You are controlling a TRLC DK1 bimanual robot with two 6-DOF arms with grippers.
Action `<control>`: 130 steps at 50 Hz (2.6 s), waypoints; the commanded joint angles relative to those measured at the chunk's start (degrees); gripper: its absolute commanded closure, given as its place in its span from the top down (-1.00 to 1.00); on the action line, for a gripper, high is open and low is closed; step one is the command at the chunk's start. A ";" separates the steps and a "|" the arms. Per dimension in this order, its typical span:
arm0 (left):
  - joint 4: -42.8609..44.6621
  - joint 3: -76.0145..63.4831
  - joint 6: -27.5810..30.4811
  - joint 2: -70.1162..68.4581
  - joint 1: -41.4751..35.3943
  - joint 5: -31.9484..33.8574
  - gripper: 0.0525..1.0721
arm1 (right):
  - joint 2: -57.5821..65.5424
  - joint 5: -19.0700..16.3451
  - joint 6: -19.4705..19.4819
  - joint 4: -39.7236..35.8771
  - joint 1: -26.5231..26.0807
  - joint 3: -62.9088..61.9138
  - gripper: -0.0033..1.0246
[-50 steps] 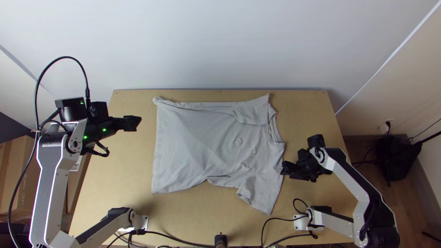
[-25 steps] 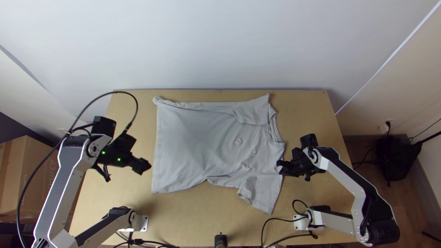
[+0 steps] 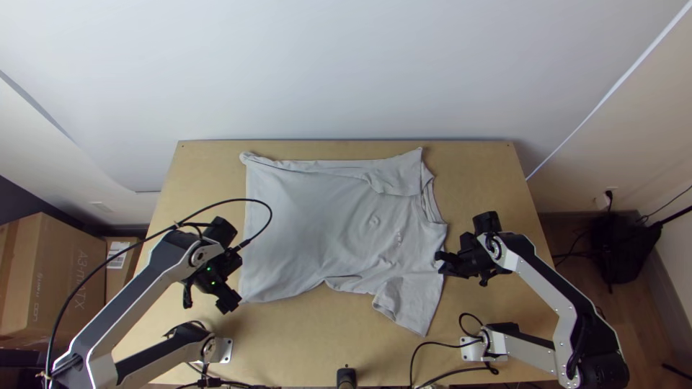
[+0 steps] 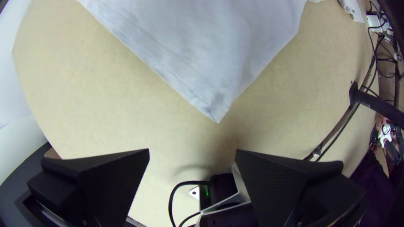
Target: Fold the t-shirt
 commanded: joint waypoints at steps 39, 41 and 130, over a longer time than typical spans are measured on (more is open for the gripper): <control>5.98 -5.76 -4.43 13.19 -13.05 -0.92 0.46 | -2.43 0.00 1.85 -0.45 -1.83 -1.66 -0.95; 6.25 -5.85 -4.43 13.72 -12.88 -0.92 0.46 | -2.43 0.00 1.85 -0.45 -1.91 -1.66 -0.95; 33.05 7.60 -14.89 13.45 13.31 10.86 -0.95 | -12.10 0.09 -5.44 -1.24 -7.28 7.04 -0.95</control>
